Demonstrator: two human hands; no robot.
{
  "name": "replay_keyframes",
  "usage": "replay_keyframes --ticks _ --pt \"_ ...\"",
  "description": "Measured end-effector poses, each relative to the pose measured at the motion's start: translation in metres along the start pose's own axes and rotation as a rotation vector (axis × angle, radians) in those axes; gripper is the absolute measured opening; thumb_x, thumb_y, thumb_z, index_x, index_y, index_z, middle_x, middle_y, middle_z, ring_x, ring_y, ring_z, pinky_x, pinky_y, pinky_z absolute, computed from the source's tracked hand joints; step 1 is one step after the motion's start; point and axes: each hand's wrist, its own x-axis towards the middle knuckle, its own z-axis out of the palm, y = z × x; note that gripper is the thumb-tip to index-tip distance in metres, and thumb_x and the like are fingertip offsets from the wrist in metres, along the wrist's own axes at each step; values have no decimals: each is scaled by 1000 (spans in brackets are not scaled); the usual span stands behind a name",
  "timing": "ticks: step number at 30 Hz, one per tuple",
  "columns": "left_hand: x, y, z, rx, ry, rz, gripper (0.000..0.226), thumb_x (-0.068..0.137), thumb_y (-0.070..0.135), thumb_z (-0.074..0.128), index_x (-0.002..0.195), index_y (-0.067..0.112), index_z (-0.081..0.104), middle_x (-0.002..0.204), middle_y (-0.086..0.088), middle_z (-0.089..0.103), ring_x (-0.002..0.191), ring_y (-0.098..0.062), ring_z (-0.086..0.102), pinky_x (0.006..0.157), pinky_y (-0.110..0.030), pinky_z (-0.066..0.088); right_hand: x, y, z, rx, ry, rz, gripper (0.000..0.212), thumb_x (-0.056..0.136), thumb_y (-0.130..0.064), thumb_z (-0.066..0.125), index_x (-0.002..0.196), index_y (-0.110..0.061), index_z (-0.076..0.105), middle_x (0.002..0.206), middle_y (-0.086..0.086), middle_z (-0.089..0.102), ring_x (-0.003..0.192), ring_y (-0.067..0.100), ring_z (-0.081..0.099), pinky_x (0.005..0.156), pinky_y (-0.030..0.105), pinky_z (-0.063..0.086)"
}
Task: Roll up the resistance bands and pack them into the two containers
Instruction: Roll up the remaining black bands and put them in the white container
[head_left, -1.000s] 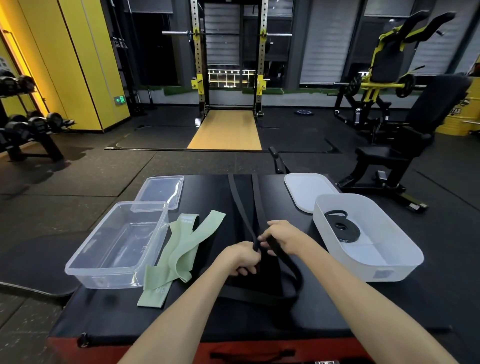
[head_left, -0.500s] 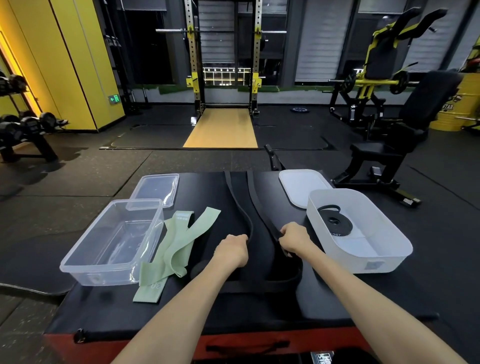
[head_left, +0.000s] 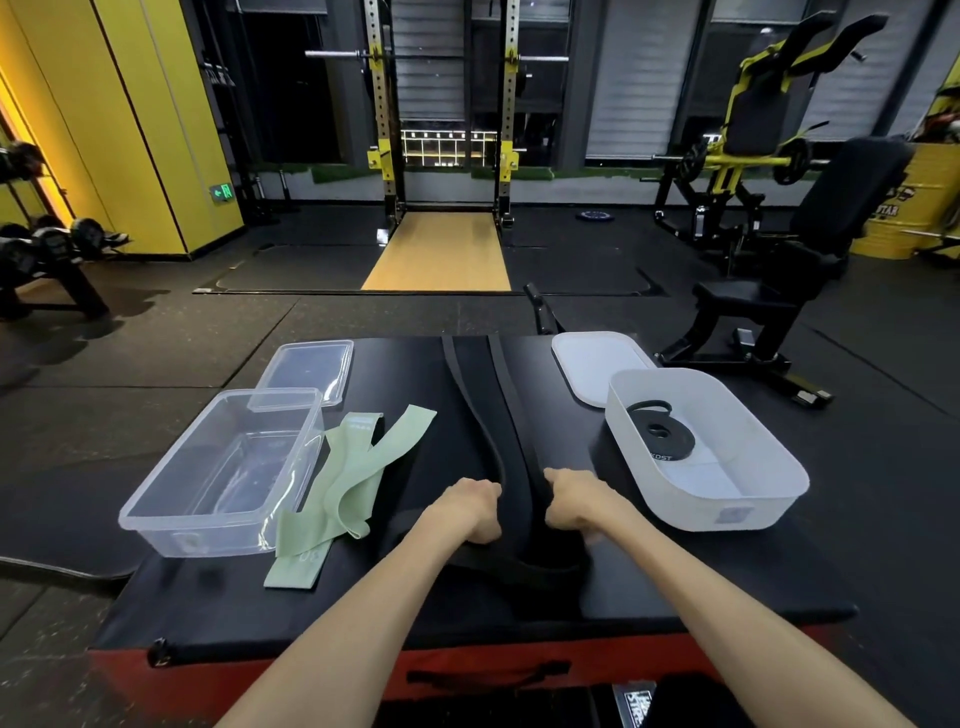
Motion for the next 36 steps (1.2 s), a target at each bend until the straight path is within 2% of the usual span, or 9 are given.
replay_keyframes --ticks 2,4,6,11,19,23,26,31,36 --pt "-3 -2 -2 99 -6 -23 70 90 7 44 152 28 17 145 -13 35 127 -32 44 98 -38 45 -2 2 -1 52 1 -18 76 82 -4 42 149 -31 19 132 8 51 66 20 60 49 24 50" --pt "-6 -2 -3 74 9 -24 76 90 2 39 152 32 8 147 -12 33 126 -32 45 97 -37 46 0 3 3 58 127 -115 57 83 -5 47 137 -20 39 125 9 55 83 27 63 64 30 54" --pt "-5 -2 -1 -61 40 -9 64 89 5 43 148 24 24 142 -11 39 121 -30 50 95 -36 46 1 2 8 98 319 -155 16 83 -9 57 97 -8 51 106 12 59 89 33 60 67 31 48" --pt "-1 10 11 -467 107 -59 15 87 7 48 101 11 47 106 -11 61 73 -21 61 71 -34 55 -4 -6 13 253 449 -161 26 75 -7 55 62 -12 33 64 5 45 59 30 40 49 29 32" --pt "-1 11 13 -992 114 -172 33 90 -2 31 120 6 41 126 -14 45 67 -16 59 71 -30 59 -9 9 13 241 453 -61 12 81 -9 47 79 -4 58 73 8 53 69 34 47 61 29 38" --pt "-9 8 11 -1125 99 -200 24 92 -3 35 114 7 35 102 -15 47 79 -22 58 68 -29 55 -19 10 20 297 354 -54 21 78 -14 50 92 -8 65 88 9 65 83 34 58 66 29 43" --pt "-16 8 13 -967 52 -191 17 87 -1 44 103 4 44 91 -14 53 71 -20 57 69 -30 51 -28 5 26 324 251 -33 46 75 -16 55 120 -15 59 115 8 63 107 30 60 82 27 48" --pt "-30 6 7 -346 115 -144 40 94 28 47 128 8 49 127 -9 53 105 -25 54 80 -28 44 -46 -2 28 392 174 -33 65 81 -6 47 143 -23 38 124 6 54 83 22 65 56 25 55" --pt "-44 5 2 -398 48 -132 32 97 22 37 119 2 47 110 -11 67 98 -29 64 83 -39 53 -53 -3 27 543 118 23 44 83 -5 43 126 -17 42 108 9 56 70 28 70 65 36 60"
